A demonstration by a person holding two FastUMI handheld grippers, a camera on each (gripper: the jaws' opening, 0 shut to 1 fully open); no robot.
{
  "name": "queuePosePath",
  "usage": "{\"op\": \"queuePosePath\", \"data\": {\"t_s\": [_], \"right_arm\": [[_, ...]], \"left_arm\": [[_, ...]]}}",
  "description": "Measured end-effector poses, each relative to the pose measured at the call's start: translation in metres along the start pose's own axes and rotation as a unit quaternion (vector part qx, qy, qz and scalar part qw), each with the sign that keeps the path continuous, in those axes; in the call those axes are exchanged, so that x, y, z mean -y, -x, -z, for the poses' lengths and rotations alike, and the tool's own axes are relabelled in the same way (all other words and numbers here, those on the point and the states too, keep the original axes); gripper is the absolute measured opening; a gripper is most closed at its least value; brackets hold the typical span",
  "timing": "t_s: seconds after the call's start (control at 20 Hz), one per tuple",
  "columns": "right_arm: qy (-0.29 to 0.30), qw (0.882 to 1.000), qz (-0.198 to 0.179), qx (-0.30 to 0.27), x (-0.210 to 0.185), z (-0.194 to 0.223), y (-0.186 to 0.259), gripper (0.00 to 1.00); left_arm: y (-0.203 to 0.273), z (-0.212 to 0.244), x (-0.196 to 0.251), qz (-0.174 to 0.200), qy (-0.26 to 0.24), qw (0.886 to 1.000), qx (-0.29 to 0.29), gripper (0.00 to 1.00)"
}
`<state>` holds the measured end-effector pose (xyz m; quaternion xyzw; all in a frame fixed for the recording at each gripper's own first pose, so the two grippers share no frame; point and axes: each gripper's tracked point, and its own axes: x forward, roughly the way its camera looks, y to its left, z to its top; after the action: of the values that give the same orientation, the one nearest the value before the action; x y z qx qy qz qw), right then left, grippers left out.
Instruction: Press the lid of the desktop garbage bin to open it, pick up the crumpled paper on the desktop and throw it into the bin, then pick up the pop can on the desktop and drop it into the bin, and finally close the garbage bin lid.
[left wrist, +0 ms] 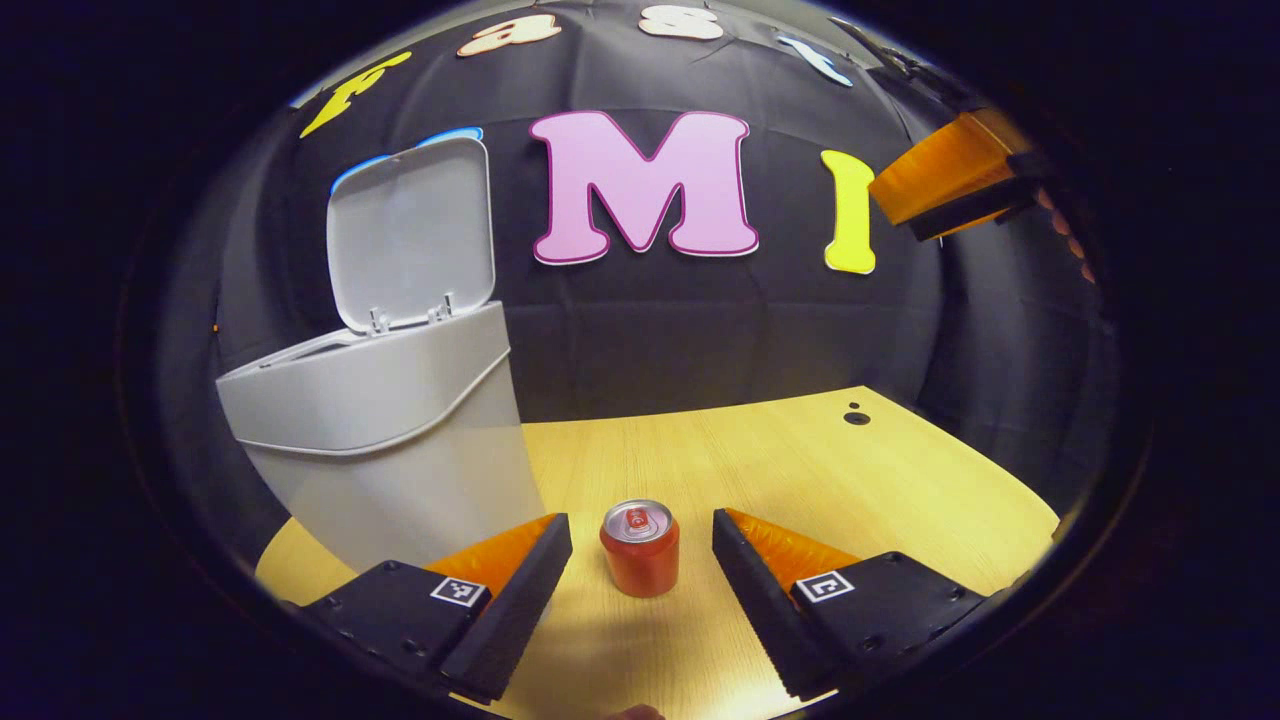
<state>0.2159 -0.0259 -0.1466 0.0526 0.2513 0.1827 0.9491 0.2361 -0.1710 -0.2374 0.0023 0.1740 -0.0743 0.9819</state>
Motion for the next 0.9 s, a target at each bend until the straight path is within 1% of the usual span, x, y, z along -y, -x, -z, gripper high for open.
{"op": "queuePosePath", "data": {"t_s": [0.15, 0.25, 0.55, 0.8, 0.9], "right_arm": [[-0.01, 1.0, 0.0, -0.017, 0.009, 0.013, -0.003, 0.98], [-0.011, 1.0, -0.003, -0.023, 0.012, 0.017, -0.005, 0.99], [-0.016, 0.999, -0.008, -0.041, 0.019, 0.026, -0.016, 0.99], [-0.018, 0.998, -0.004, -0.058, 0.023, 0.036, -0.024, 0.99], [-0.013, 0.998, -0.002, -0.065, 0.025, 0.041, -0.024, 0.99]], "left_arm": [[-0.025, 0.008, -0.004, -0.026, 0.003, 1.0, -0.01, 0.96], [-0.038, 0.012, -0.004, -0.035, 0.0, 0.999, -0.013, 0.96], [-0.066, 0.034, -0.01, -0.045, 0.005, 0.998, -0.034, 0.96], [-0.087, 0.058, -0.015, -0.035, 0.013, 0.998, -0.059, 0.97], [-0.093, 0.065, -0.014, -0.029, 0.031, 0.997, -0.065, 0.96]]}}
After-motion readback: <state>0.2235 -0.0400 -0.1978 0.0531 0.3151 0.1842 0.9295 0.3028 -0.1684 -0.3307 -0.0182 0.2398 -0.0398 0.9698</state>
